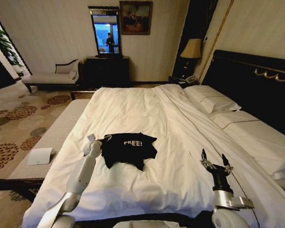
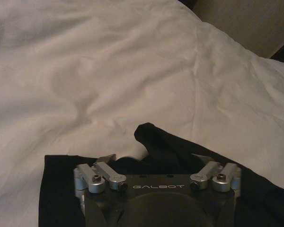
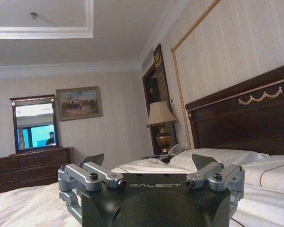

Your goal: Fold the clothes on the bed.

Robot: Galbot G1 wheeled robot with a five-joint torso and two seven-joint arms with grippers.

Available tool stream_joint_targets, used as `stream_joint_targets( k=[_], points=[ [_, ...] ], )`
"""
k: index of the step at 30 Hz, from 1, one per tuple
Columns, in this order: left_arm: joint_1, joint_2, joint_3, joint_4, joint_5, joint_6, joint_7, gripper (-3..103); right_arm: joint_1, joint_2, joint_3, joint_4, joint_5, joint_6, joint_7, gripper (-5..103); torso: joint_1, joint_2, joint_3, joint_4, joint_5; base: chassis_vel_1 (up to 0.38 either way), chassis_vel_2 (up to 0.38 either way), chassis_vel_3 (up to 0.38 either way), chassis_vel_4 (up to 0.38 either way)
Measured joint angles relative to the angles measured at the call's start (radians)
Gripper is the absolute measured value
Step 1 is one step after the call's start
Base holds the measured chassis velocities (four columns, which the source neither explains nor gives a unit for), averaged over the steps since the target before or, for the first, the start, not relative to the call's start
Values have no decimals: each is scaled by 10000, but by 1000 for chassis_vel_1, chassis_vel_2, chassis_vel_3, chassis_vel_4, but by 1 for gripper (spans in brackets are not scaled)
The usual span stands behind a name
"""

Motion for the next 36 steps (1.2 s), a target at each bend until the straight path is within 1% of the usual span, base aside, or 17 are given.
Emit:
stream_joint_targets(
  k=[2, 4, 7, 9, 13, 15, 19, 20, 22, 23, 24, 26, 31, 34, 36],
  points=[
    [37, 0, -6, -41, 31, -28, 4, 78, -9, -1, 0, 3, -11, 5, -6, 100, 0, 0, 0, 0, 1, 0, 0, 0, 0],
    [40, 3, -6, -44, 33, -32, 4, 78, -9, -1, 0, 3, -13, 7, -7, 100, 0, 0, 0, 0, 1, 0, 0, 0, 0],
    [22, 27, -12, -16, 71, -66, 8, 61, 1, -1, -24, -21, -32, 18, -12, 100, 0, 0, 0, 1, 0, 0, 0, 0, 0],
    [-5, 27, -16, 13, 83, -79, 9, 61, 8, -1, -34, -39, -38, 21, -14, 100, 0, 0, 0, 1, 0, 0, 0, 0, 0],
    [-172, 24, 2, 250, 103, -86, 14, 40, 45, -41, -76, -132, -50, 38, -18, 100, 0, 0, 0, 1, 1, 0, 0, 0, 0],
    [-206, 23, 15, 299, 104, -86, 16, 40, 48, -51, -80, -146, -51, 42, -19, 100, 0, 0, 0, 1, 1, 0, 0, 0, 0],
    [-510, -70, 92, 690, 173, -107, 27, 18, 81, -135, -87, -221, -40, 61, -21, 100, 0, 0, 0, 1, 1, 0, 0, 0, 0],
    [-510, -70, 92, 690, 173, -107, 27, 18, 81, -135, -87, -221, -40, 61, -21, 100, 0, 0, 0, 1, 1, 0, 0, 0, 0],
    [-613, -136, 98, 774, 196, -115, 17, 7, 113, -171, -91, -247, -23, 64, -21, 100, 0, 0, 0, -1, 1, 0, 0, 0, 0],
    [-627, -139, 98, 774, 205, -116, 11, 7, 125, -180, -93, -258, -18, 66, -21, 100, 0, 0, 0, 0, 1, 0, 0, 0, 0],
    [-633, -138, 98, 762, 216, -117, 4, 3, 136, -187, -94, -273, -11, 72, -21, 100, 0, 0, 0, 0, 1, 0, 0, 0, 0],
    [-634, -125, 99, 713, 222, -119, -4, 2, 146, -197, -96, -294, -2, 83, -21, 100, 0, 0, 1, 0, 0, 0, 0, 0, 0],
    [-597, 34, 59, 336, 220, -119, -21, 1, 234, -307, -112, -462, 97, 108, 44, 100, 0, 0, 0, 0, 0, 0, 0, 0, 0],
    [-537, 166, 37, 40, 213, -119, -24, 1, 379, -441, -188, -598, 336, 35, 208, 100, 0, -1, 0, -2, 1, 0, 0, 0, 0],
    [-462, 284, -15, -280, 192, -119, -40, 1, 601, -686, -322, -726, 834, -168, 431, 100, 0, 0, 0, -3, 0, 0, 0, 0, 0]
  ],
)
